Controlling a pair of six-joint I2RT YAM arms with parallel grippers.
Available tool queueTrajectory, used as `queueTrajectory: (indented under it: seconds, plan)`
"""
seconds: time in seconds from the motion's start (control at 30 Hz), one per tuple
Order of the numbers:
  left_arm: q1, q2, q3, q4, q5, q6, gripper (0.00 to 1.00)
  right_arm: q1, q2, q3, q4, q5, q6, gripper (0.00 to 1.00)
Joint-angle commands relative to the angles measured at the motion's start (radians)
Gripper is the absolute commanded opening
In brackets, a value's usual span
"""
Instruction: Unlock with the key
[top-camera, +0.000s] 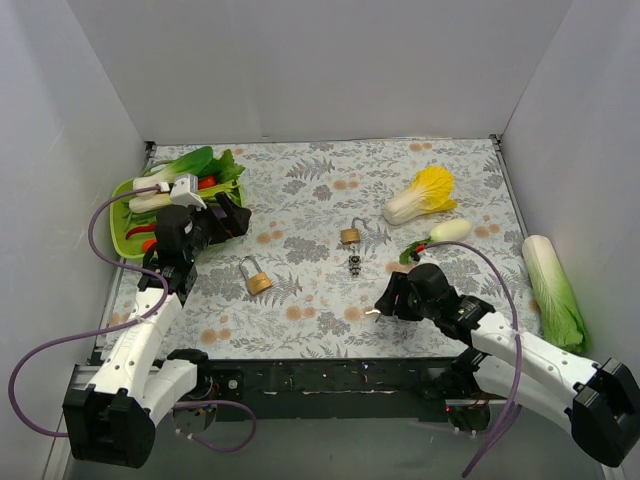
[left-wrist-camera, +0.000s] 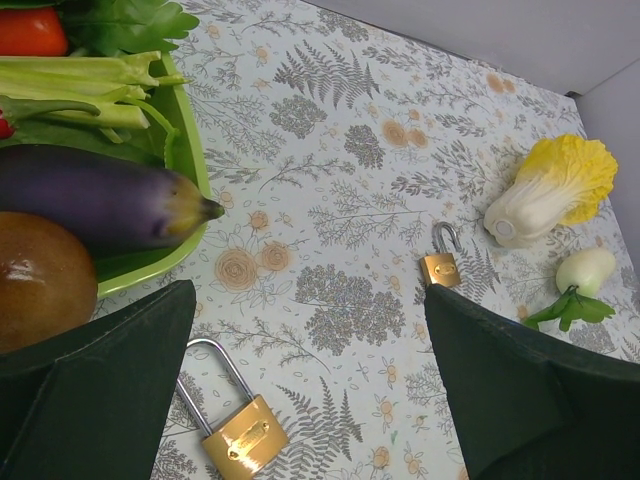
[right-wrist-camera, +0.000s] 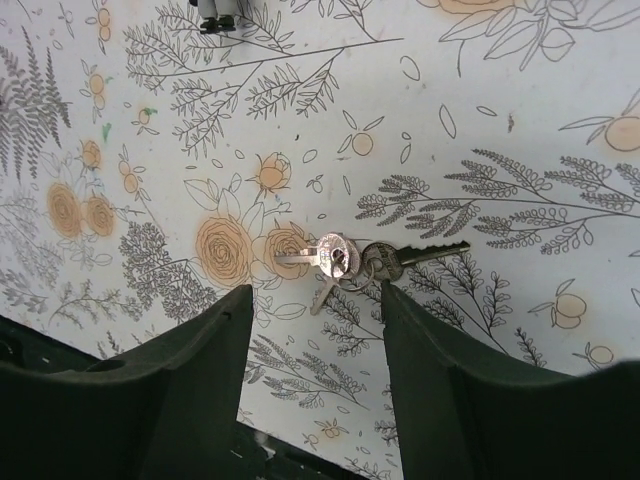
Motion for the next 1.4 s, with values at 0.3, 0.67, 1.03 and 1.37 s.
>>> queueTrajectory:
  seconds: [0.3, 0.67, 1.03, 1.37]
  plan:
    - [0.005, -0.015, -0.003, 0.009, 0.008, 0.003, 0.98, -0.004, -0.06, -0.082, 0.022, -0.025, 0.277, 0.6]
    - [0.005, -0.018, -0.005, 0.009, 0.006, 0.003, 0.98, -0.004, 0.061, -0.094, 0.125, 0.15, 0.234, 0.59]
    - [0.005, -0.026, -0.005, 0.008, -0.001, 0.005, 0.98, -0.004, 0.276, -0.008, 0.202, 0.126, 0.145, 0.49]
    - [0.005, -0.023, -0.005, 0.009, 0.008, 0.003, 0.98, 0.063, 0.269, 0.016, 0.07, 0.204, 0.027, 0.42]
